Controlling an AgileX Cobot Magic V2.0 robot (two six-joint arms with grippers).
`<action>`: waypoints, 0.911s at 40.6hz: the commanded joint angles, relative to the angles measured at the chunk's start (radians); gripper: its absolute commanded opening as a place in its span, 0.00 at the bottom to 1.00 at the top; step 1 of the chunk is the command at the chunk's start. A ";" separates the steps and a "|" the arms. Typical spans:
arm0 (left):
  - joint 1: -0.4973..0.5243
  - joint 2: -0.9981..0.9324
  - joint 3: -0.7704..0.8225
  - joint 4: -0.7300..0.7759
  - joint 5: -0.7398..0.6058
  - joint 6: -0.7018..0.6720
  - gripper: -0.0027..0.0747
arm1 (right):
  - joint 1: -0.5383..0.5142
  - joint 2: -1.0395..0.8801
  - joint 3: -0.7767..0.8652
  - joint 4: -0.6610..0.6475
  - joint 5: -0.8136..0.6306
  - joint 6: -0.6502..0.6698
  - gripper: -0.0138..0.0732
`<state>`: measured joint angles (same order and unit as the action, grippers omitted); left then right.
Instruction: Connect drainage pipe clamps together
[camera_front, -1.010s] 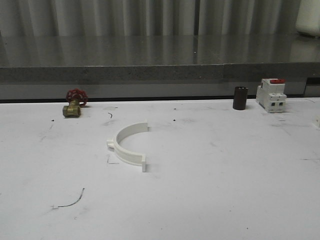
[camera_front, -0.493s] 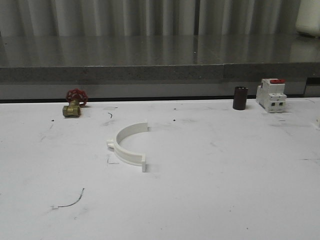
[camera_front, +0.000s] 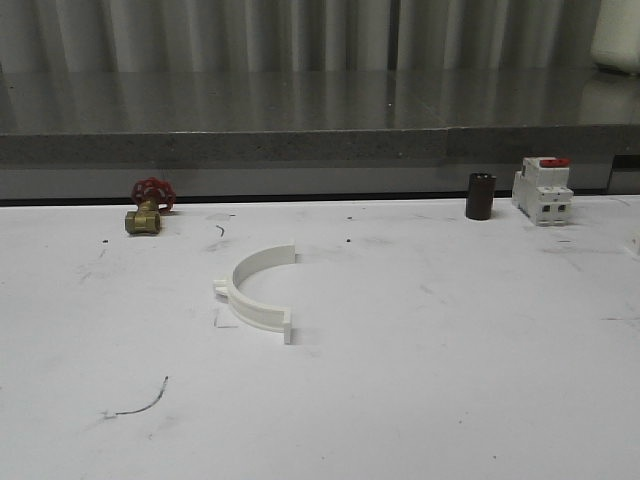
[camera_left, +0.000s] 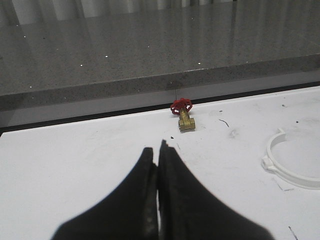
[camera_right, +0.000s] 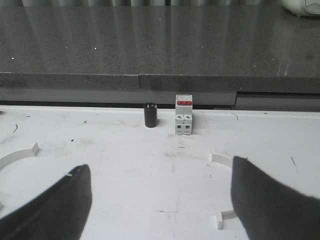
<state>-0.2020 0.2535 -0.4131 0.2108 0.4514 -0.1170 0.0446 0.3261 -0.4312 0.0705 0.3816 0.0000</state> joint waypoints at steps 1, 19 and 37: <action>-0.007 0.008 -0.029 -0.001 -0.076 0.002 0.01 | -0.008 0.013 -0.038 -0.002 -0.070 -0.008 0.84; -0.007 0.008 -0.029 -0.001 -0.076 0.002 0.01 | -0.008 0.013 -0.038 -0.002 -0.070 -0.008 0.84; -0.007 0.008 -0.029 -0.001 -0.076 0.002 0.01 | -0.008 0.153 -0.116 0.008 -0.018 -0.008 0.84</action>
<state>-0.2020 0.2535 -0.4131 0.2108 0.4514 -0.1170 0.0446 0.3924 -0.4703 0.0705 0.4115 0.0000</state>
